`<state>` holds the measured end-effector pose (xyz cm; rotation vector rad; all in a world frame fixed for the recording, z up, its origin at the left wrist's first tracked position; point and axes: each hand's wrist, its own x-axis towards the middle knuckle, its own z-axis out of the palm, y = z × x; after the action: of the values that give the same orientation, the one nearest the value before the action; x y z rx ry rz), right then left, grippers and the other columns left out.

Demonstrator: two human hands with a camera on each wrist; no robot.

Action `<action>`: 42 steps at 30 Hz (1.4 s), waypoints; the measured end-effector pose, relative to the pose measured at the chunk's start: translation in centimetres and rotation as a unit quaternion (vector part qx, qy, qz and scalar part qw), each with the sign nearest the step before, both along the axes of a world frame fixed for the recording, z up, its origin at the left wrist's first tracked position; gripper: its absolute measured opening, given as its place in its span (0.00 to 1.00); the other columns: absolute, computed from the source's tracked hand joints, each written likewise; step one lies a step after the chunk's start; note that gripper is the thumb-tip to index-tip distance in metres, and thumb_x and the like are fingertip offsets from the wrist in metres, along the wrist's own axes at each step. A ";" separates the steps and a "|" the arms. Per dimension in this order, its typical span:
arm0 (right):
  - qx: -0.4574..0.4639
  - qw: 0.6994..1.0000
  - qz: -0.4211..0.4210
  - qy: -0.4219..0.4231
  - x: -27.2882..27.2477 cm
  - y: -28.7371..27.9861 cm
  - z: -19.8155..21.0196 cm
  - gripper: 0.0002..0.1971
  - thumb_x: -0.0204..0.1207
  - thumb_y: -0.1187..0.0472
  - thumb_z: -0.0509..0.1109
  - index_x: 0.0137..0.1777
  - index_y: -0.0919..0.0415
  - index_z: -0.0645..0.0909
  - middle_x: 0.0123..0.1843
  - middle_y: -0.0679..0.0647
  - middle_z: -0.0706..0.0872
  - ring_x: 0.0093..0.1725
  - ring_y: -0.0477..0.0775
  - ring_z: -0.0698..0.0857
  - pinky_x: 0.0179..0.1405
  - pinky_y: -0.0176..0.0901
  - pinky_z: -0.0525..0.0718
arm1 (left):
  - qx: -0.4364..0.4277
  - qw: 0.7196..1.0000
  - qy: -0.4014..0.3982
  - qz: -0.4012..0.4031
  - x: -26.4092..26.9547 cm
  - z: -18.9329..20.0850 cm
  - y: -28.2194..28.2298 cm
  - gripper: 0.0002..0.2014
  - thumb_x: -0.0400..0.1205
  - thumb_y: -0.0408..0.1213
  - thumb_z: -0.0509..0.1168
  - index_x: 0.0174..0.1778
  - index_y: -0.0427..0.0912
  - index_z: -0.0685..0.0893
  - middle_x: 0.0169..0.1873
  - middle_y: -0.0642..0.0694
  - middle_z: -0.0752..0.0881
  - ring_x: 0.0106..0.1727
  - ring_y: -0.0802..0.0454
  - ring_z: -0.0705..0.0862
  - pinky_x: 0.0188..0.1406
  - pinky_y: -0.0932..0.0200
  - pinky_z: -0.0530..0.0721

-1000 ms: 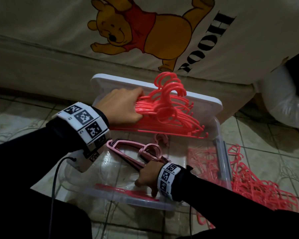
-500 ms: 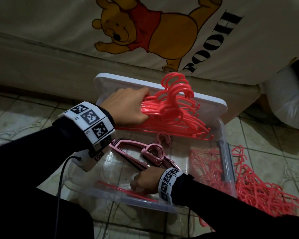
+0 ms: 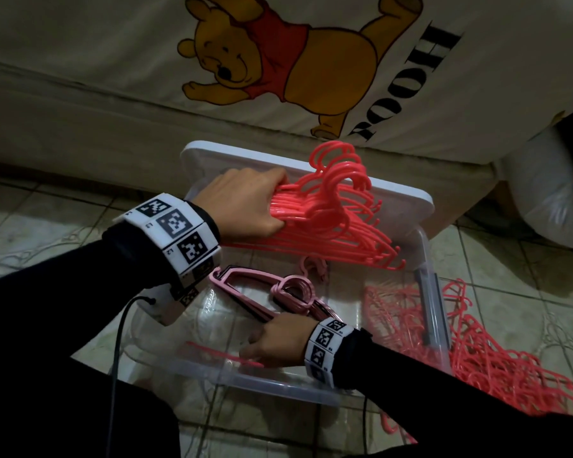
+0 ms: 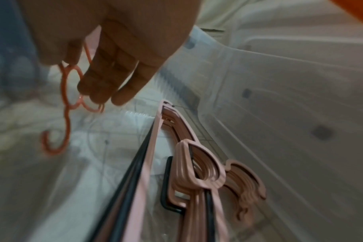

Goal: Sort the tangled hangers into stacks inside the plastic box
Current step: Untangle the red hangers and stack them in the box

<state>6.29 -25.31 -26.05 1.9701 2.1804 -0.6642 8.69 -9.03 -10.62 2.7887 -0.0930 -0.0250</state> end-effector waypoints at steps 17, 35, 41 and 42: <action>0.193 0.890 -0.377 0.169 3.6 -3.2 9.1 0.12 0.76 0.53 0.73 0.44 0.64 0.86 0.38 0.54 0.89 0.36 0.46 0.82 0.36 0.38 0.75 | -0.066 0.991 -0.092 0.065 -0.5 2.8 -0.1 0.22 0.70 0.43 0.70 0.59 0.48 0.77 0.43 0.46 0.88 0.41 0.43 0.86 0.43 0.53 0.80; 0.487 0.595 -0.530 0.359 4.2 -7.7 16.0 0.04 0.72 0.70 0.73 0.43 0.62 0.84 0.36 0.53 0.90 0.34 0.44 0.86 0.29 0.34 0.82 | -0.123 0.975 -0.118 0.142 -0.9 2.7 0.7 0.24 0.70 0.55 0.71 0.60 0.53 0.77 0.47 0.51 0.87 0.45 0.49 0.84 0.52 0.51 0.81; 0.516 0.434 -0.582 0.455 5.3 -7.0 16.5 0.03 0.77 0.64 0.71 0.42 0.60 0.83 0.40 0.53 0.92 0.34 0.43 0.88 0.27 0.32 0.82 | -0.159 0.974 -0.101 0.122 -0.8 1.7 -1.0 0.22 0.68 0.53 0.74 0.54 0.54 0.75 0.41 0.57 0.81 0.42 0.56 0.80 0.44 0.62 0.73; 0.519 0.407 -0.584 0.473 5.4 -6.9 16.4 0.04 0.77 0.64 0.71 0.41 0.60 0.82 0.40 0.54 0.92 0.33 0.44 0.88 0.27 0.33 0.83 | -0.169 0.974 -0.094 0.119 -0.7 1.6 -1.3 0.23 0.67 0.54 0.75 0.53 0.55 0.74 0.41 0.57 0.81 0.42 0.56 0.80 0.44 0.62 0.73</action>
<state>11.74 -32.20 -9.60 4.8948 0.4571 -0.4835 7.95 -10.31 -9.01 2.4357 0.1753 0.2875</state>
